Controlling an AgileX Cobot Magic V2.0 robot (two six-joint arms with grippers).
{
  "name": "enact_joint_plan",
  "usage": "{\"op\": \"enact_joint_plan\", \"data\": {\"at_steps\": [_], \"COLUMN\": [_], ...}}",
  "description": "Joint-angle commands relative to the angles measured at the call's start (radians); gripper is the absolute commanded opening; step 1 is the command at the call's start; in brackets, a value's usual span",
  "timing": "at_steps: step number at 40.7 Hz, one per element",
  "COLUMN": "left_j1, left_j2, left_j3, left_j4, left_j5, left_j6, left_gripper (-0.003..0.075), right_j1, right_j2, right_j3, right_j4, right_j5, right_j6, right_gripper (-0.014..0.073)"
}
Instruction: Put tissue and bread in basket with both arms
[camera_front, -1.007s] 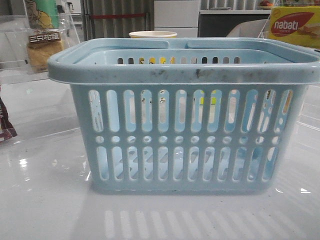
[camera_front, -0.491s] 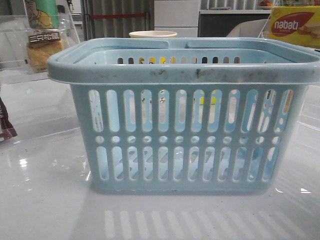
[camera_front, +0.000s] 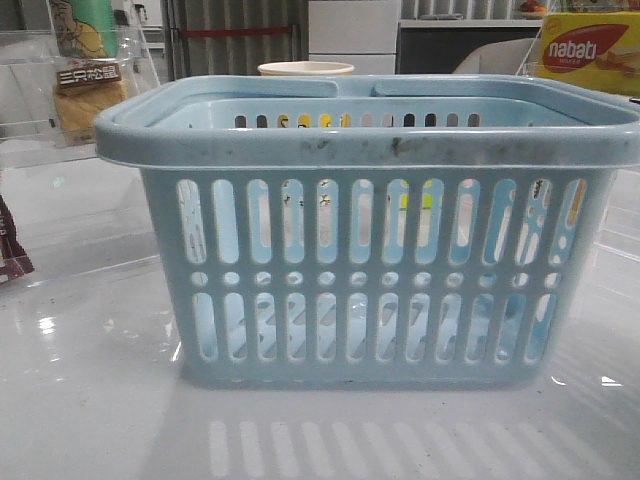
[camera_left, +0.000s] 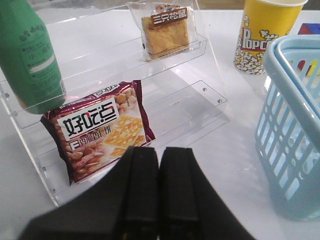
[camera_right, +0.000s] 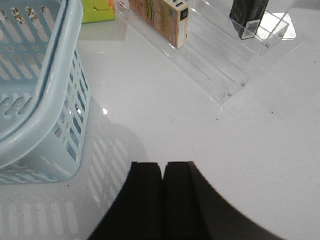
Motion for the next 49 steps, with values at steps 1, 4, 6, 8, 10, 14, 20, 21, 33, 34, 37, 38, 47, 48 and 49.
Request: {"op": "enact_joint_plan", "data": {"at_steps": [1, 4, 6, 8, 10, 14, 20, 21, 33, 34, 37, 38, 47, 48, 49], "left_j1": [0.000, 0.000, 0.000, 0.000, 0.000, 0.000, 0.000, 0.000, 0.000, 0.000, 0.000, 0.000, 0.000, 0.000, 0.000], "left_j2": [0.028, 0.043, 0.054, 0.062, 0.073, 0.086, 0.091, 0.091, 0.091, 0.091, 0.091, 0.091, 0.091, 0.091, 0.091], "left_j3": [-0.027, -0.027, -0.027, -0.027, -0.027, -0.027, -0.027, -0.027, -0.027, -0.027, -0.027, -0.027, -0.027, -0.027, -0.027], "left_j4": [-0.007, -0.007, -0.007, -0.007, -0.007, -0.007, -0.007, -0.007, -0.007, -0.007, -0.007, -0.007, -0.007, -0.007, -0.007], "left_j5": [-0.075, -0.075, -0.075, -0.075, -0.075, -0.075, -0.084, -0.084, -0.084, -0.084, -0.084, -0.084, -0.084, -0.084, -0.084], "left_j6": [-0.004, -0.004, -0.004, -0.004, -0.004, -0.004, -0.004, -0.004, -0.004, -0.004, -0.004, -0.004, -0.004, -0.004, -0.004], "left_gripper": [0.0153, 0.0255, 0.0344, 0.0428, 0.0487, 0.0509, 0.0509, 0.0509, 0.0509, 0.0509, 0.0509, 0.0509, 0.0509, 0.0509, 0.0509], "right_j1": [-0.005, -0.005, -0.005, -0.005, -0.005, -0.005, -0.008, -0.009, -0.068, -0.076, -0.108, -0.115, -0.181, -0.186, -0.187], "right_j2": [0.031, 0.043, 0.051, 0.058, 0.063, 0.086, 0.152, 0.163, 0.410, 0.428, 0.499, 0.518, 0.692, 0.706, 0.723], "right_j3": [-0.026, -0.026, -0.026, -0.026, -0.026, -0.036, -0.117, -0.134, -0.368, -0.384, -0.442, -0.457, -0.577, -0.588, -0.599], "right_j4": [-0.031, -0.041, -0.045, -0.052, -0.058, -0.082, -0.123, -0.124, -0.130, -0.130, -0.130, -0.130, -0.130, -0.130, -0.130], "right_j5": [-0.046, -0.044, -0.048, -0.052, -0.054, -0.053, -0.026, -0.019, 0.010, 0.011, 0.019, 0.021, 0.024, 0.023, 0.022], "right_j6": [-0.006, -0.006, -0.006, -0.006, -0.006, -0.006, -0.006, -0.005, -0.005, -0.005, -0.005, -0.005, -0.005, -0.005, -0.005], "right_gripper": [0.0133, 0.0258, 0.0356, 0.0432, 0.0507, 0.0545, 0.0540, 0.0540, 0.0540, 0.0540, 0.0540, 0.0540, 0.0540, 0.0540, 0.0540]}}
